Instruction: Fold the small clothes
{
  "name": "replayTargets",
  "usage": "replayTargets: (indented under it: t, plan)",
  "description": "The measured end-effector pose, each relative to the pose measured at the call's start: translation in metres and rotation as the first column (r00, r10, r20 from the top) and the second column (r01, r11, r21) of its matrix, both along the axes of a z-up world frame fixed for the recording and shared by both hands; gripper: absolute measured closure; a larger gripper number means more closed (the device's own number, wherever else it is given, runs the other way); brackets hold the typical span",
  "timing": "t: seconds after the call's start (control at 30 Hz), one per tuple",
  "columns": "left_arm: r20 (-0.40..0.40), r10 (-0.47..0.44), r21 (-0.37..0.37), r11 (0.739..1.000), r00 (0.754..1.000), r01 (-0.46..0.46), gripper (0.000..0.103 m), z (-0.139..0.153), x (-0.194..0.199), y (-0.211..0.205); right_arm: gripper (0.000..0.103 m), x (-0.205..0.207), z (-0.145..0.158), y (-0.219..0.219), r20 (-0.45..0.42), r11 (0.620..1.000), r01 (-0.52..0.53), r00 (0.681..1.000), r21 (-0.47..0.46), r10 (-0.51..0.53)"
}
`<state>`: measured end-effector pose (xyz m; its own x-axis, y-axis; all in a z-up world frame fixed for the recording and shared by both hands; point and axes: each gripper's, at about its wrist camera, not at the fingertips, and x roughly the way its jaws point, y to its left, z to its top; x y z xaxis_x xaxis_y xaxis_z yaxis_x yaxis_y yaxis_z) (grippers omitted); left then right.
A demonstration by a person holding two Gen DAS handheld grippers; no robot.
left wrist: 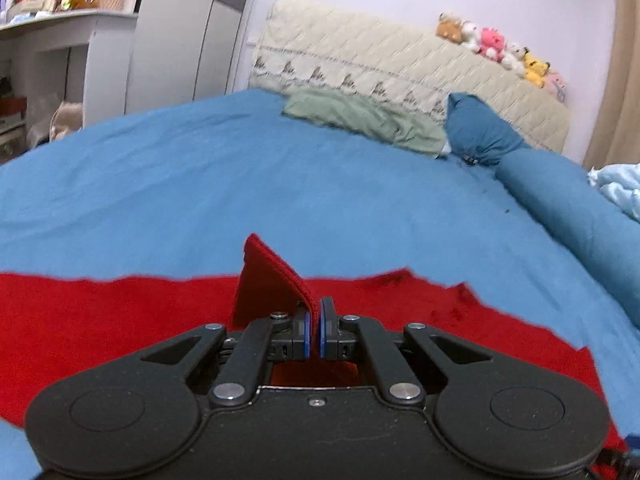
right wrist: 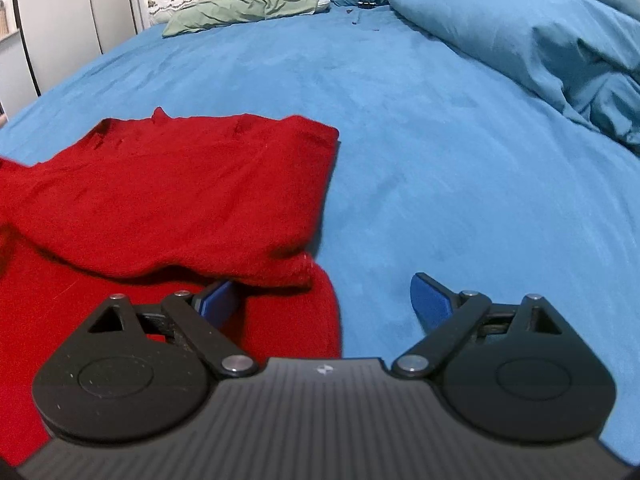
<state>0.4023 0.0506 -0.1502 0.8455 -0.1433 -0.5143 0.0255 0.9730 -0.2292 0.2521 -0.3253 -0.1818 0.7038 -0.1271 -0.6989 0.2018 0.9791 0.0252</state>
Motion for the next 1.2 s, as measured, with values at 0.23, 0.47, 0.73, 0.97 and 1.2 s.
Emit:
replayTargets:
  t: [0.23,0.47,0.73,0.97,1.2]
  plan:
    - [-0.041,-0.023,-0.013,1.000,0.999,0.022,0.097,-0.015,-0.022,0.017,0.000,0.000,0.001,-0.018,-0.043,0.992,0.049,0.998,-0.119,-0.054]
    - [-0.106,0.012,0.088,0.996,0.994,-0.002,0.077,-0.021,-0.059,0.044,0.000,-0.018,0.015,-0.024,-0.077,0.991,-0.033,0.997,-0.128,0.023]
    - [-0.048,-0.058,0.108,0.992,0.997,0.063,0.047,0.006,-0.057,0.023,0.000,0.002,0.041,0.033,0.067,0.967,-0.248,0.967,0.060,0.244]
    - [-0.103,-0.160,0.137,0.975,0.982,0.173,0.047,-0.014,-0.035,-0.005,0.000,0.007,-0.003,0.020,0.040,0.970,-0.175,0.985,0.172,0.170]
    - [-0.163,-0.199,0.174,0.958,0.966,0.227,0.045,-0.036,-0.033,-0.003,0.000,0.018,0.030,0.014,0.169,0.960,-0.223,0.966,0.170,0.194]
